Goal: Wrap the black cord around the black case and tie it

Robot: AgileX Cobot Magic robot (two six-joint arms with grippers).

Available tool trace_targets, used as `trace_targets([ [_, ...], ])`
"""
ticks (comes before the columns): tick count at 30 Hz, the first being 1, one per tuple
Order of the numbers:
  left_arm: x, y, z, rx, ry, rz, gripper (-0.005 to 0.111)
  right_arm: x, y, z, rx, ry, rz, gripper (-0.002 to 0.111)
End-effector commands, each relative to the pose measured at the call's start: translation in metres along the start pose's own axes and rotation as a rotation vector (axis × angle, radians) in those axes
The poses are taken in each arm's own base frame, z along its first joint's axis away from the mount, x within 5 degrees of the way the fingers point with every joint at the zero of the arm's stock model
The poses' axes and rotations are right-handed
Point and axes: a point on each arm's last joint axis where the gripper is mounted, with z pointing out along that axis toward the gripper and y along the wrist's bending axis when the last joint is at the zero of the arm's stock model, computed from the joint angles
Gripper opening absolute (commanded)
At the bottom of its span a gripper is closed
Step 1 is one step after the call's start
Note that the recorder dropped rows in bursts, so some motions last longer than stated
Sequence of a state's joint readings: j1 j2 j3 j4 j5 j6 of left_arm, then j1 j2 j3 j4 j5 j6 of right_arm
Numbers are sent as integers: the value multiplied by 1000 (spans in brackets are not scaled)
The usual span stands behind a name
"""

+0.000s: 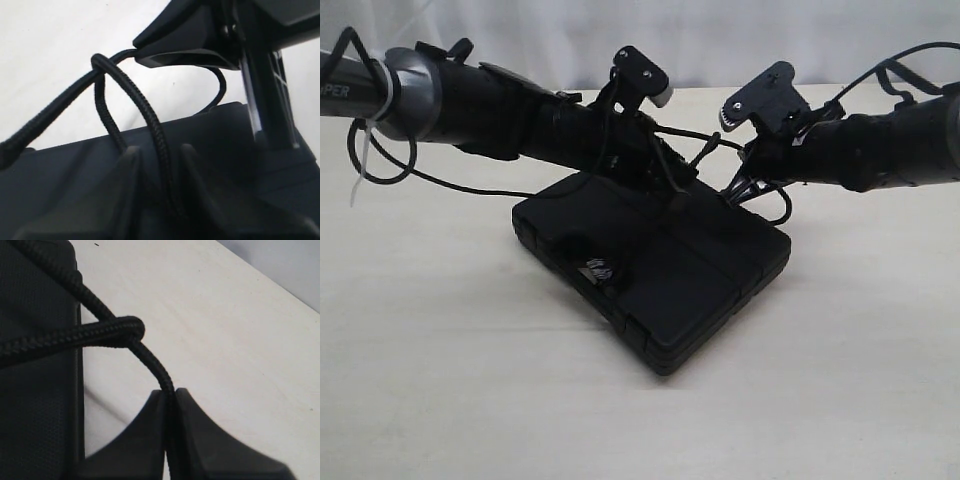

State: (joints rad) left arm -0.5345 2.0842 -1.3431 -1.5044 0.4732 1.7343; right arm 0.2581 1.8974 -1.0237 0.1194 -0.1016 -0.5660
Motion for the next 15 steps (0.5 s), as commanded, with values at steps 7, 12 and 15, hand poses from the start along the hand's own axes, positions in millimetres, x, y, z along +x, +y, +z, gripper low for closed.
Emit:
trace_targets([
  [7, -25, -8, -28, 0, 11, 269, 70, -1, 0, -1, 5, -9, 4, 4],
  [12, -24, 19, -39, -281, 219, 849, 70, -2, -1, -1, 10, -19, -2, 4],
  [15, -23, 21, -28, -362, 244, 1052, 70, -4, 1, -1, 8, -26, -4, 4],
])
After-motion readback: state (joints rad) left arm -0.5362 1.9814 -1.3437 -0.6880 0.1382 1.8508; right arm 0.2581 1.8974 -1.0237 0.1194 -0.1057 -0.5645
